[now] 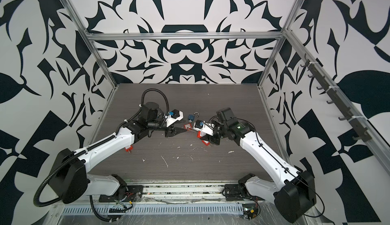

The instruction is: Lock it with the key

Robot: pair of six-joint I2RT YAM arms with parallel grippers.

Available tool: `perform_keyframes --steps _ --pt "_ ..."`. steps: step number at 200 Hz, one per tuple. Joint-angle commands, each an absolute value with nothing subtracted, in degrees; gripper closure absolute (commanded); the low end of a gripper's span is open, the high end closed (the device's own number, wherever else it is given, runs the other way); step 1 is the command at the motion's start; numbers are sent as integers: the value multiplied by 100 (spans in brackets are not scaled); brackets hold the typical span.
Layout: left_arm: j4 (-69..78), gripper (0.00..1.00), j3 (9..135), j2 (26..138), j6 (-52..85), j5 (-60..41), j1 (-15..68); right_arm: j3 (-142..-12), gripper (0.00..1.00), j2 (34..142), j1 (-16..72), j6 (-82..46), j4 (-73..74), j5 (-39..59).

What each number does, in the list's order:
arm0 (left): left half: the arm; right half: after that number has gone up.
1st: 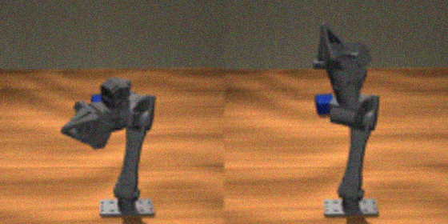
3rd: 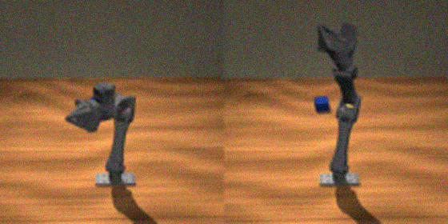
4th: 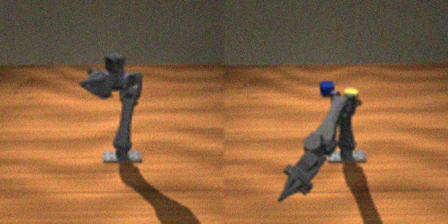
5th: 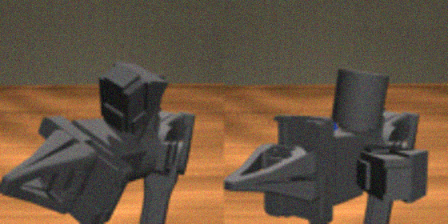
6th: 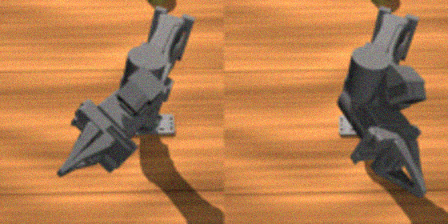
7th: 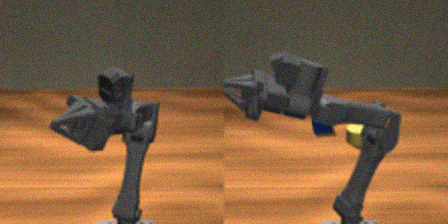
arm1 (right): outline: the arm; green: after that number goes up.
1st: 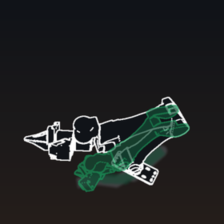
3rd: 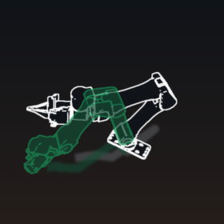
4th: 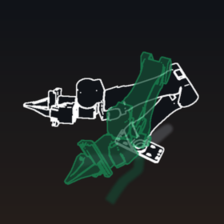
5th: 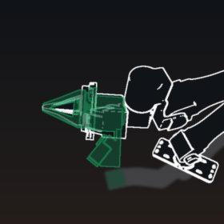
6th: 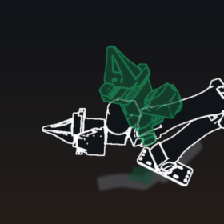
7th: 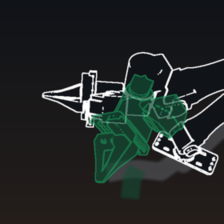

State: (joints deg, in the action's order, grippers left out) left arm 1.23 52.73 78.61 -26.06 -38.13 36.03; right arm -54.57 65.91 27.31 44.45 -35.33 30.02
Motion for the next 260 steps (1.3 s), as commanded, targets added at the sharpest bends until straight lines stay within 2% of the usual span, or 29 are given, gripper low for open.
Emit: perform_keyframes --steps 1,29,64,115,141,187,192,201,219,220,222,225,227,260 --pt "20 50 5432 7939 -2957 -4096 3629 -5748 84 6591 2833 4532 -3560 3099" --pt "-141 60 5448 7991 -3159 -4144 3639 -5817 84 6652 2888 4543 -3592 3026" --pt "-165 68 5432 7967 -3235 -4241 3648 -5948 84 6730 2970 4565 -3709 2967" --pt "-341 70 5476 7980 -3305 -4443 3656 -6105 84 6811 3027 4593 -3789 2928" --pt "-528 82 5600 8024 -3349 -4555 3665 -6184 84 6855 3057 4588 -3806 2918" --pt "-558 92 5644 8038 -3351 -4655 3674 -6340 82 6925 3068 4667 -3983 2883" --pt "-554 94 5650 8036 -3349 -4671 3672 -6371 79 6939 3076 4708 -4022 2890" --pt "-576 100 5646 8047 -3341 -4716 3678 -6421 68 6952 3069 4761 -4089 2887" --pt "-526 100 5614 8049 -3204 -4811 3670 -6531 53 6952 3075 4742 -4171 2920" --pt "-518 100 5611 8050 -3197 -4813 3672 -6546 48 6952 3076 4741 -4185 2918" --pt "-483 100 5599 8046 -3164 -4822 3673 -6556 46 6952 3076 4739 -4193 2918" --pt "-447 100 5577 8040 -3119 -4842 3673 -6596 36 6957 3071 4739 -4228 2903" --pt "-406 100 5562 8037 -3089 -4849 3674 -6610 34 6960 3068 4738 -4250 2903" --pt "645 100 5100 7803 -2400 -4882 3668 -6916 15 6936 3071 4730 -4745 2907"
